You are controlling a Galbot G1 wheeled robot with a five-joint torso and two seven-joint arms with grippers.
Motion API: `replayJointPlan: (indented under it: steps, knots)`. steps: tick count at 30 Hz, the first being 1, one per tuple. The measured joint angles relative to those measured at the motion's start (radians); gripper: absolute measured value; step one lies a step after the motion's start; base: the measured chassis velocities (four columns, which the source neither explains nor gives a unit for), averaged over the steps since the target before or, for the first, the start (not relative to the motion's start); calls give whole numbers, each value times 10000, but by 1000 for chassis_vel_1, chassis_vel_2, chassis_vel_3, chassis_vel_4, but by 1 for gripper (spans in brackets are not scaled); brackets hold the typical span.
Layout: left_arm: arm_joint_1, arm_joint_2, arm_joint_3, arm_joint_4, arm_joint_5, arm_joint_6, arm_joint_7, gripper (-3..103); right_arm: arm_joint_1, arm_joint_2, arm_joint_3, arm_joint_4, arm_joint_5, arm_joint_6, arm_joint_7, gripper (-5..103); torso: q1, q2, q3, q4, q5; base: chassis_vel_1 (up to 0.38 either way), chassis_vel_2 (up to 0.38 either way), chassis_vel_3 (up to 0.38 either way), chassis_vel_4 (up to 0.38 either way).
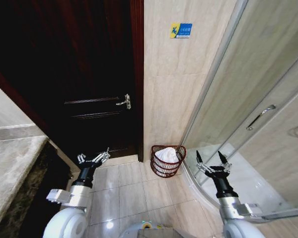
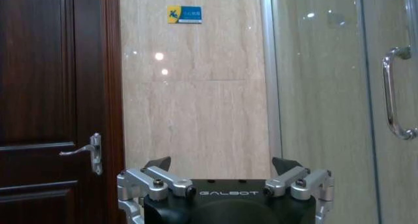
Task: Discard the used towel into the hamper.
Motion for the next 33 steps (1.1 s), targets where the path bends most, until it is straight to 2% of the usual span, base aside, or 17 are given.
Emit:
replayJointPlan:
  steps: [11, 33]
  knots:
    - [0, 0, 0, 0, 0, 0, 0, 100, 26, 113, -409, -169, -115, 147, -32, 100, 0, 0, 0, 0, 0, 0, 0, 0, 0]
    - [0, 0, 0, 0, 0, 0, 0, 100, -123, 126, -390, -363, -161, 397, 4, 100, 0, 0, 0, -1, 0, 0, 0, 0, 0]
